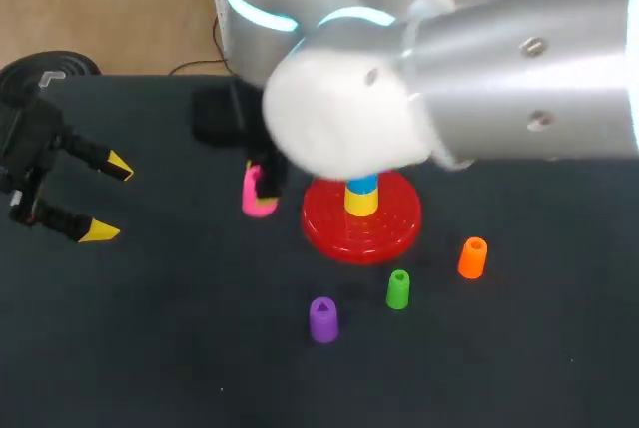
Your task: Pick up and stack the cylinders on the red base in this order: pink,purple,orange,green
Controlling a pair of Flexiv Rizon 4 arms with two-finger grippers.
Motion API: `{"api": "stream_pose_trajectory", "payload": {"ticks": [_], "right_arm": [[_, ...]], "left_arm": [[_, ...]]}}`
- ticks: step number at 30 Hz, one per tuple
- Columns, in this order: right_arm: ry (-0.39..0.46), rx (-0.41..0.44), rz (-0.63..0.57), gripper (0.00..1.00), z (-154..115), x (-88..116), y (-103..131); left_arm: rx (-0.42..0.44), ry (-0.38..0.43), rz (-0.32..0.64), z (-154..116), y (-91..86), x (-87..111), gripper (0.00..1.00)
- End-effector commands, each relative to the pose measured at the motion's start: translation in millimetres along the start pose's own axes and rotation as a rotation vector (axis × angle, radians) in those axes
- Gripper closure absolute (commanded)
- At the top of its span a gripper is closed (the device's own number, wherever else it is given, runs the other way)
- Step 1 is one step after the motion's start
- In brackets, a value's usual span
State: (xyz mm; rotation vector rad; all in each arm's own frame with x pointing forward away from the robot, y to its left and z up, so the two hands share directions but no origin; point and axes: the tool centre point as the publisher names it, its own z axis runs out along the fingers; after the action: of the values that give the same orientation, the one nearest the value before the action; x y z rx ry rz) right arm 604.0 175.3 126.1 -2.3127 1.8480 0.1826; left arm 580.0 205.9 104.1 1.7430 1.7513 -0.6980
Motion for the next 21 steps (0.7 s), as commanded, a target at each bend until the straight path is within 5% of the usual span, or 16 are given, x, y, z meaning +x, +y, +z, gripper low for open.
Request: {"api": "stream_pose_trajectory", "payload": {"ticks": [1, 8, 21], "right_arm": [[-0.003, 0.059, 0.035, 1.00, -42.8, 21.3, 1.8], [0.094, 0.059, 0.123, 1.00, -64.7, 43.8, -10.2], [0.101, 0.020, 0.268, 1.00, -62.4, 91.7, -21.9]], "left_arm": [[-0.003, -0.003, 0.003, 0.4, -0.4, 1.1, 0.00], [-0.003, -0.003, 0.003, 0.4, -0.4, 1.1, 0.00], [-0.003, -0.003, 0.003, 0.4, -0.4, 1.1, 0.00]]}}
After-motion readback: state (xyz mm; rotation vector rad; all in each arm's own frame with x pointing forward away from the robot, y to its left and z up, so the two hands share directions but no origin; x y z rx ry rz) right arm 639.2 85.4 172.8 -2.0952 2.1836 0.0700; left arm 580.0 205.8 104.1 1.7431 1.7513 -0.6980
